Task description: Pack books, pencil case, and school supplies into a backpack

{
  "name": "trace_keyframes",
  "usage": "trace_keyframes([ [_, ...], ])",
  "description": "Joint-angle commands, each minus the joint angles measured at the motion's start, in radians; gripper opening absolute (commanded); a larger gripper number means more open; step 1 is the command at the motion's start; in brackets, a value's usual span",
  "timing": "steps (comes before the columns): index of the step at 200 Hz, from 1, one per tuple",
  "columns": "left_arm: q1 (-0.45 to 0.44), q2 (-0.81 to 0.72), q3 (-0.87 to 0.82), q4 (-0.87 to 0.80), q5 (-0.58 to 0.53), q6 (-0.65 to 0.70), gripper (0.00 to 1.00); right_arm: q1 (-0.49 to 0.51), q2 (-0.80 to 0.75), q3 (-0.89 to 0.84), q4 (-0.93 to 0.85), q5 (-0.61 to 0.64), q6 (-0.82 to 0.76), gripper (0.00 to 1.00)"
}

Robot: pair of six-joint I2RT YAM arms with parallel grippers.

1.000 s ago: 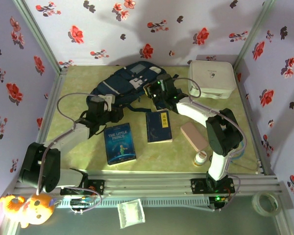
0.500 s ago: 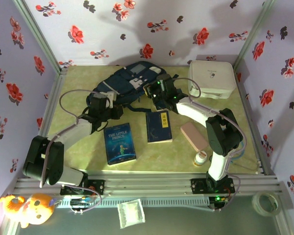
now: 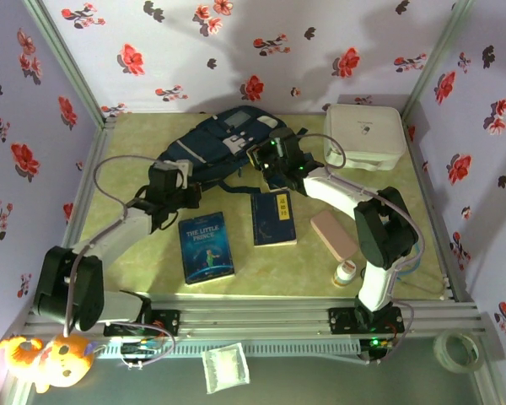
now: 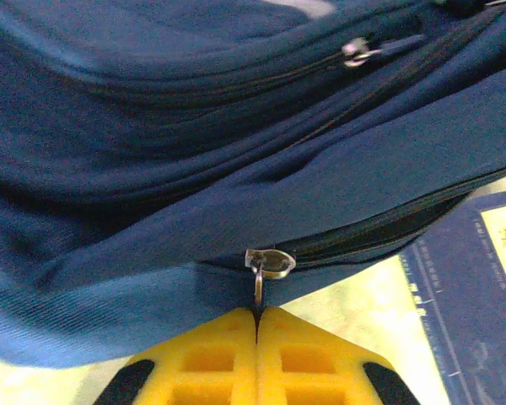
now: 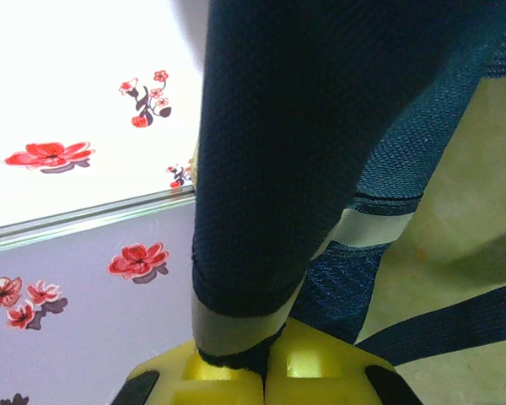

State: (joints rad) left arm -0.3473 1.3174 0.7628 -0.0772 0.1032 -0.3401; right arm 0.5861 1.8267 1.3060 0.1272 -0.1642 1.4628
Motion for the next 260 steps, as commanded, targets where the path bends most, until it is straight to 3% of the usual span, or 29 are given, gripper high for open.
trace_keyframes([
  [1, 0.044, -0.060, -0.030, -0.109, -0.090, 0.024, 0.00, -0.025, -0.048, 0.000, 0.023, 0.014, -0.049, 0.00],
  [27, 0.066, -0.093, -0.036, -0.144, -0.125, 0.009, 0.00, -0.057, -0.039, -0.013, -0.007, 0.021, -0.116, 0.00],
  [76, 0.042, -0.140, 0.045, -0.228, -0.143, 0.007, 0.00, -0.083, 0.101, 0.114, -0.081, -0.106, -0.267, 0.00],
  [118, 0.017, -0.185, 0.100, -0.313, -0.147, 0.026, 0.00, -0.078, 0.168, 0.176, -0.078, -0.140, -0.280, 0.00],
  [136, 0.012, -0.155, 0.066, -0.290, -0.095, -0.010, 0.00, -0.078, 0.166, 0.174, -0.081, -0.136, -0.282, 0.00],
  [159, -0.017, -0.095, 0.055, -0.250, -0.035, -0.053, 0.23, -0.080, 0.154, 0.170, -0.087, -0.138, -0.282, 0.00],
  [172, -0.028, -0.051, 0.064, -0.240, -0.029, -0.077, 0.30, -0.080, 0.147, 0.170, -0.087, -0.145, -0.280, 0.00],
  [260, -0.035, 0.125, 0.118, -0.195, -0.081, -0.066, 0.39, -0.081, 0.074, 0.171, 0.021, -0.248, -0.197, 0.00],
])
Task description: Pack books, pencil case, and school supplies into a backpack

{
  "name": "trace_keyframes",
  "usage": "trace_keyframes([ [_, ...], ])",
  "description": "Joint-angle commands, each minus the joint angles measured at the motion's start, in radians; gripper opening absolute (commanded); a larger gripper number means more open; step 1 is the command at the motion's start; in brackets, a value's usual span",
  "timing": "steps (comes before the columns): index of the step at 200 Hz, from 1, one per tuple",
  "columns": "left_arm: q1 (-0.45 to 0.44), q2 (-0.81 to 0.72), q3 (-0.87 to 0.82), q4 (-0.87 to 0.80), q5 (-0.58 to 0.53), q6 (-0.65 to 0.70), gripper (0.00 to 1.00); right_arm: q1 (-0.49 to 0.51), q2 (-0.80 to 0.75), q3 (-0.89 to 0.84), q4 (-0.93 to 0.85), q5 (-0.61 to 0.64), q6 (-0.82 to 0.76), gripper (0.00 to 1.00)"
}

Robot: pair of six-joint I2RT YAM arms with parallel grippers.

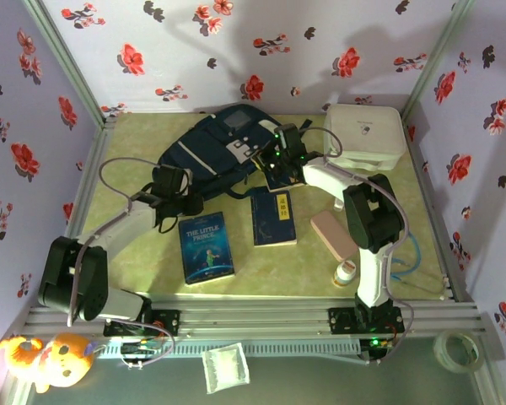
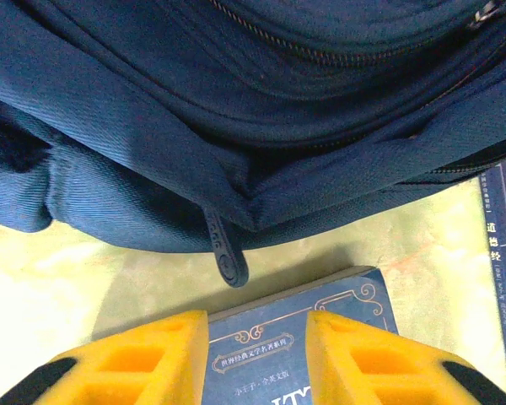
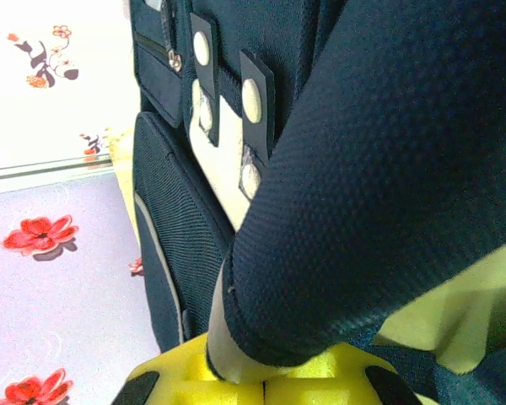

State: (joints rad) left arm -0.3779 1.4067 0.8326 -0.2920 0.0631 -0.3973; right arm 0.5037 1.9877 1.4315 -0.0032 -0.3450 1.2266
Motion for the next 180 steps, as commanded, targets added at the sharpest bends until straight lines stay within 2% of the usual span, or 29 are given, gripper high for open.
trace_keyframes([
  [1, -0.004, 0.035, 0.050, 0.020, -0.042, -0.009, 0.39, 0.001, -0.088, 0.045, 0.152, -0.068, 0.041, 0.00],
  [48, 0.002, 0.064, 0.087, 0.039, -0.090, -0.001, 0.38, 0.001, -0.113, 0.038, 0.160, -0.069, 0.051, 0.00],
  [81, 0.007, 0.072, 0.106, 0.042, -0.118, 0.013, 0.29, -0.001, -0.117, 0.033, 0.163, -0.070, 0.055, 0.00],
  [106, 0.010, 0.057, 0.109, 0.042, -0.125, 0.020, 0.27, -0.001, -0.117, 0.029, 0.160, -0.067, 0.055, 0.00],
  [149, 0.026, 0.043, 0.098, 0.041, -0.131, 0.025, 0.17, -0.004, -0.118, 0.020, 0.156, -0.062, 0.060, 0.00],
  [180, 0.035, 0.047, 0.091, 0.042, -0.137, 0.028, 0.16, -0.005, -0.122, 0.018, 0.157, -0.063, 0.063, 0.00],
])
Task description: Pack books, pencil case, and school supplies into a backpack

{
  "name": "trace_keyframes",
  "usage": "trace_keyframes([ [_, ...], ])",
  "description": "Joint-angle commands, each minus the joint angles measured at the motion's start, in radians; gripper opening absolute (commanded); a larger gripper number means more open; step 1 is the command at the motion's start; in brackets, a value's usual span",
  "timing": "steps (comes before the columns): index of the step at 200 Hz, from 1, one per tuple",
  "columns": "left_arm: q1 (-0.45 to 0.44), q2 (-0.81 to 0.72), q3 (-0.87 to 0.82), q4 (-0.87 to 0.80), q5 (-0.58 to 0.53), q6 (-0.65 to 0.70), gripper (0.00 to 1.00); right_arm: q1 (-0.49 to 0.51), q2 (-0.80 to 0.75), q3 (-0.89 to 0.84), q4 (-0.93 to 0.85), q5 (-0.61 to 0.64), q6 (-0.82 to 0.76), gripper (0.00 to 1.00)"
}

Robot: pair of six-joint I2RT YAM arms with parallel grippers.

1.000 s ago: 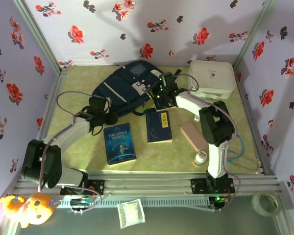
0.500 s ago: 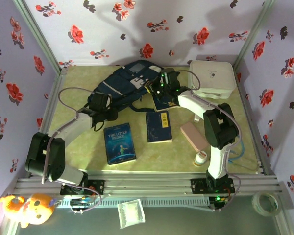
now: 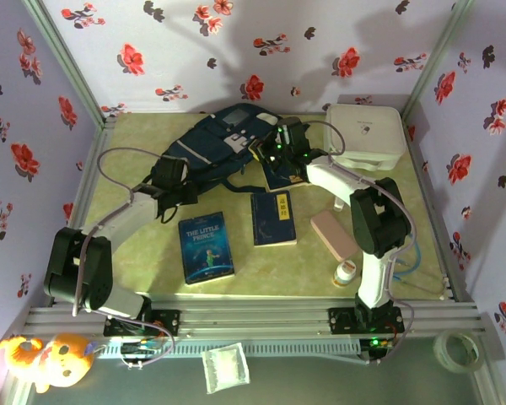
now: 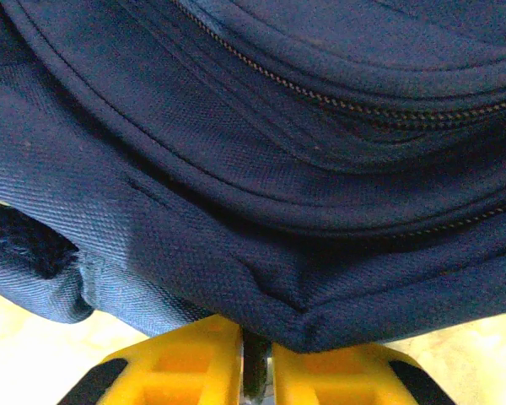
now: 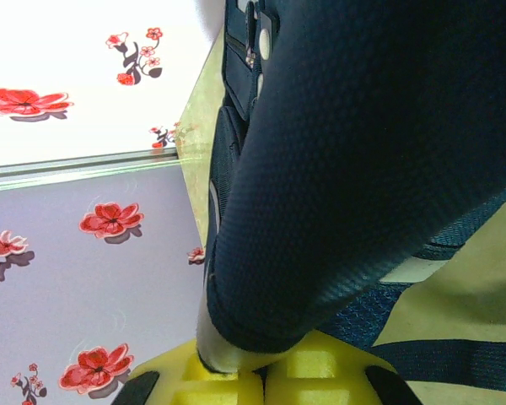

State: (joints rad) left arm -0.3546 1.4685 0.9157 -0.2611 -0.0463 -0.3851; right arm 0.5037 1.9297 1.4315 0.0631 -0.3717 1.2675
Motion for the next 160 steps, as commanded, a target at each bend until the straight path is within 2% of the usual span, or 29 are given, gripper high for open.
trace_keyframes([
  [1, 0.012, -0.014, 0.008, 0.012, -0.027, 0.015, 0.16, -0.006, -0.064, 0.018, 0.090, -0.036, 0.022, 0.00],
  [110, 0.017, 0.045, 0.024, 0.039, 0.010, 0.018, 0.19, -0.008, -0.064, 0.018, 0.097, -0.027, 0.036, 0.00],
  [129, 0.017, 0.044, 0.016, 0.044, 0.012, 0.017, 0.14, -0.009, -0.065, 0.018, 0.099, -0.026, 0.038, 0.00],
  [160, 0.017, 0.007, 0.005, 0.047, 0.007, 0.023, 0.00, -0.014, -0.060, 0.011, 0.093, -0.021, 0.032, 0.00],
])
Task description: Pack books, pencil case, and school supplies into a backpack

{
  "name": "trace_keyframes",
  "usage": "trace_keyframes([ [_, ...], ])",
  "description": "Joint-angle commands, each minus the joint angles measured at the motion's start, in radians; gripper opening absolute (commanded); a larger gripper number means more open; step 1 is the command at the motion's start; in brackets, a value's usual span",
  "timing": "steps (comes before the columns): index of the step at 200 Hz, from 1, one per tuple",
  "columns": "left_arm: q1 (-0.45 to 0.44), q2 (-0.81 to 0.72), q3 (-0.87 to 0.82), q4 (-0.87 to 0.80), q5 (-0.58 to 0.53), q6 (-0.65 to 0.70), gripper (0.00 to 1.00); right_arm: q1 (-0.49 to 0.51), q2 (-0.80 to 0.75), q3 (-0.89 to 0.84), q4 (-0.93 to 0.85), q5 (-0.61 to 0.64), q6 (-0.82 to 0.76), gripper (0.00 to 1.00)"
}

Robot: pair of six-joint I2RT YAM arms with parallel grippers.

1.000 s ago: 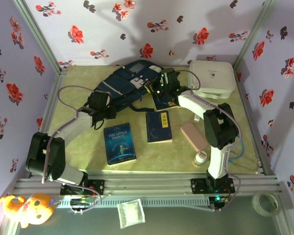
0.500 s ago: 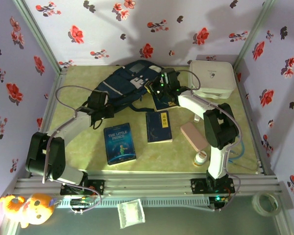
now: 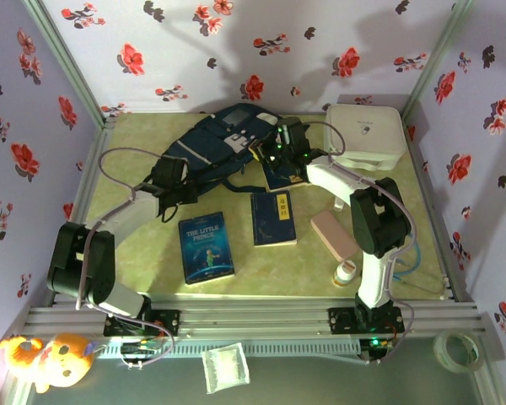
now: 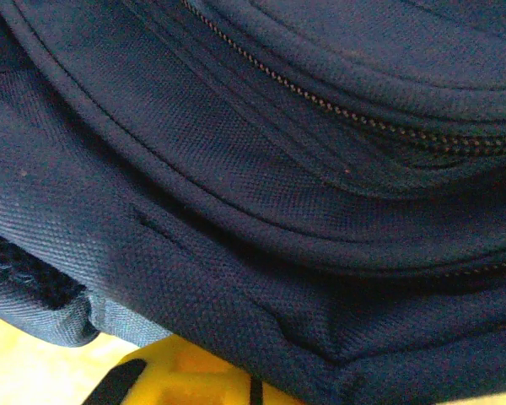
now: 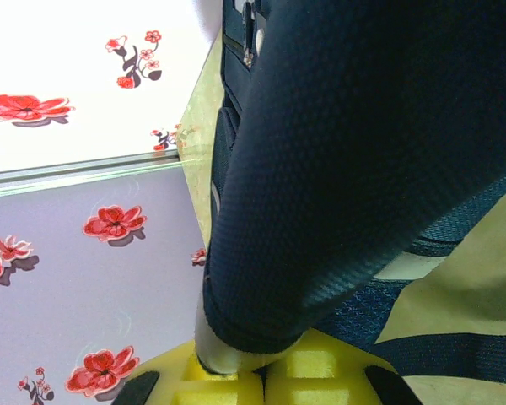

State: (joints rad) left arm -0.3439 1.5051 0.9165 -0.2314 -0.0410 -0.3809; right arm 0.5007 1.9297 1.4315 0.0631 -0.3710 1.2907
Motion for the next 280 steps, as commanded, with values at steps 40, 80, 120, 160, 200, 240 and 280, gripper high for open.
trace_keyframes([
  [40, 0.011, -0.129, -0.005, -0.098, -0.126, 0.011, 0.00, -0.038, -0.014, 0.001, 0.086, -0.007, -0.013, 0.00],
  [80, 0.024, -0.254, -0.012, -0.214, -0.268, -0.029, 0.00, -0.047, 0.089, 0.099, 0.016, -0.025, -0.059, 0.00],
  [120, 0.020, -0.320, -0.005, -0.244, -0.126, -0.011, 0.00, -0.050, 0.189, 0.210, -0.036, -0.014, -0.088, 0.00],
  [160, -0.057, -0.276, 0.044, -0.279, -0.005, -0.009, 0.00, -0.068, 0.295, 0.325, -0.086, -0.041, -0.134, 0.00],
  [200, -0.129, -0.182, 0.101, -0.283, 0.013, -0.002, 0.00, -0.129, 0.209, 0.216, -0.093, -0.042, -0.159, 0.45],
  [240, -0.165, -0.083, 0.170, -0.277, 0.036, 0.011, 0.00, -0.161, 0.010, 0.009, -0.147, 0.015, -0.201, 0.66],
  [280, -0.185, -0.010, 0.234, -0.278, 0.067, 0.028, 0.00, -0.089, -0.116, -0.188, -0.069, 0.003, -0.093, 0.69],
])
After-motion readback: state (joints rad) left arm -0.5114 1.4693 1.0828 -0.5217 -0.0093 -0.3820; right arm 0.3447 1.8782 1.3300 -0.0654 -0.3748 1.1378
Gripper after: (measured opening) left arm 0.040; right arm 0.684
